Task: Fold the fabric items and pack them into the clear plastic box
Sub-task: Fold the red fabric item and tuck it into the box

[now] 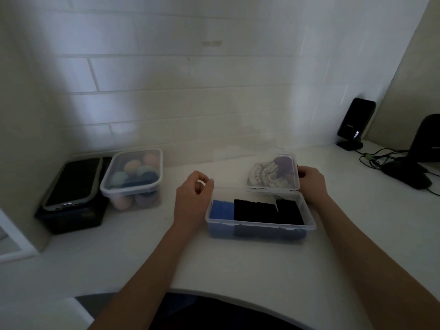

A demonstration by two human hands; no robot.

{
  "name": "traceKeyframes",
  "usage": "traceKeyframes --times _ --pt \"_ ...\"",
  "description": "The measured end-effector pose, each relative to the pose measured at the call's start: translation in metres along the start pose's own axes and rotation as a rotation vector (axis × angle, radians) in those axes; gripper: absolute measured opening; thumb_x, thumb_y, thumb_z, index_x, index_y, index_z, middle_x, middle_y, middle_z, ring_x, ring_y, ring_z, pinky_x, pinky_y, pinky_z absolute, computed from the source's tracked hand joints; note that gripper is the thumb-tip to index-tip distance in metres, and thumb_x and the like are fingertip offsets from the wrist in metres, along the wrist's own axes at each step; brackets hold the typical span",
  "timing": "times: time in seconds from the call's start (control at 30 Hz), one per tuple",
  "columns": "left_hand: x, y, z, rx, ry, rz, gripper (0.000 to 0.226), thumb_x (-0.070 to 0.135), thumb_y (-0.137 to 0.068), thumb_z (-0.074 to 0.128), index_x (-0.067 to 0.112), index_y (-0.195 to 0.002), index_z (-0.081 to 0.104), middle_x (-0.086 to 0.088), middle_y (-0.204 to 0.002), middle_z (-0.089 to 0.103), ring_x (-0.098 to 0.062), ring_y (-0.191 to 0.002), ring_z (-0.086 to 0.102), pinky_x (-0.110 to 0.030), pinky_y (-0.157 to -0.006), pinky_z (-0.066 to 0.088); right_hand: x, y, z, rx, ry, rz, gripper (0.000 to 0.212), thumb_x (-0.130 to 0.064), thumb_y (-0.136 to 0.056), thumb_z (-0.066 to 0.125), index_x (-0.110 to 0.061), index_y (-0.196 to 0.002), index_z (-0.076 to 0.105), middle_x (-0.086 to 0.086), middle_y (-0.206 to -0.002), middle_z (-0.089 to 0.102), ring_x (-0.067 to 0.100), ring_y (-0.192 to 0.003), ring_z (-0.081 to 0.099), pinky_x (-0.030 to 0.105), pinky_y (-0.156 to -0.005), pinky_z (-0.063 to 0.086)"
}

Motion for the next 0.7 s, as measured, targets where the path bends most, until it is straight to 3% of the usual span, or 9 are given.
traceKeyframes --times 0.13,0.27,0.37,0.5,0.57,0.63,0.7 --pt "-0.001 0.001 0.001 -0.009 -0.006 0.001 0.019 0.018 -0.088 0.057 0.016 -0.070 0.050 0.002 -0.048 0.043 -0.008 -0.042 0.034 -0.016 -0.044 0.028 -0.006 0.007 -0.026 0.202 -0.486 0.085 0.010 -0.024 -0.081 0.062 -0.017 -0.082 0.069 0.002 -0.078 0.069 0.025 -0.082 0.066 0.038 -0.075 0.054" --pt "0.001 0.002 0.000 -0.008 -0.017 0.010 0.016 0.016 -0.089 0.055 0.009 -0.074 0.053 0.002 -0.050 0.045 -0.012 -0.047 0.036 -0.025 -0.050 0.032 -0.042 0.028 -0.059 0.279 -0.504 -0.163 0.011 -0.024 -0.087 0.057 -0.027 -0.079 0.063 -0.008 -0.074 0.064 0.019 -0.073 0.063 0.034 -0.071 0.053" --pt "0.008 0.005 -0.003 0.023 -0.079 0.055 0.015 0.017 -0.089 0.055 0.011 -0.076 0.053 0.004 -0.052 0.047 -0.011 -0.048 0.041 -0.025 -0.051 0.034 -0.074 0.048 -0.072 0.218 -0.615 -0.284 0.007 -0.015 -0.093 0.054 -0.015 -0.089 0.059 0.001 -0.070 0.063 0.007 -0.059 0.059 0.023 -0.059 0.051" --pt "0.039 0.008 -0.015 0.135 -0.100 0.244 0.007 0.024 -0.086 0.057 0.020 -0.082 0.053 0.008 -0.064 0.054 -0.008 -0.057 0.050 -0.025 -0.056 0.040 -0.107 0.069 -0.069 0.010 -0.761 -0.317 0.011 -0.014 -0.096 0.050 -0.015 -0.089 0.059 0.000 -0.056 0.061 0.013 -0.050 0.058 0.026 -0.054 0.052" --pt "0.060 0.003 -0.010 0.025 0.027 0.306 0.017 0.035 -0.083 0.057 0.022 -0.095 0.058 0.008 -0.081 0.062 -0.008 -0.073 0.057 -0.021 -0.067 0.046 -0.119 0.078 -0.057 -0.162 -0.901 -0.274 0.014 -0.015 -0.097 0.047 -0.014 -0.090 0.059 -0.001 -0.056 0.061 0.016 -0.050 0.059 0.025 -0.053 0.053" --pt "0.075 -0.004 0.007 -0.254 0.138 0.204 0.031 0.041 -0.083 0.059 0.022 -0.107 0.061 0.007 -0.097 0.067 -0.008 -0.090 0.061 -0.022 -0.080 0.049 -0.128 0.087 -0.044 -0.286 -1.010 -0.207 0.015 -0.016 -0.098 0.044 -0.012 -0.093 0.058 0.000 -0.058 0.062 0.015 -0.052 0.061 0.024 -0.053 0.053" --pt "0.080 -0.002 0.027 -0.506 0.239 0.040 0.020 0.036 -0.086 0.062 0.024 -0.100 0.066 0.010 -0.089 0.070 -0.004 -0.086 0.064 -0.021 -0.078 0.050 -0.133 0.091 -0.032 -0.346 -1.061 -0.163 0.016 -0.016 -0.098 0.043 -0.010 -0.096 0.058 0.000 -0.060 0.064 0.014 -0.053 0.062 0.024 -0.053 0.053"
Point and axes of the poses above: each hand's wrist, its own y-axis away from the middle knuckle, its own z-axis out of the palm, x = y × z, the point moved 5 cm from there along -y, towards the middle knuckle
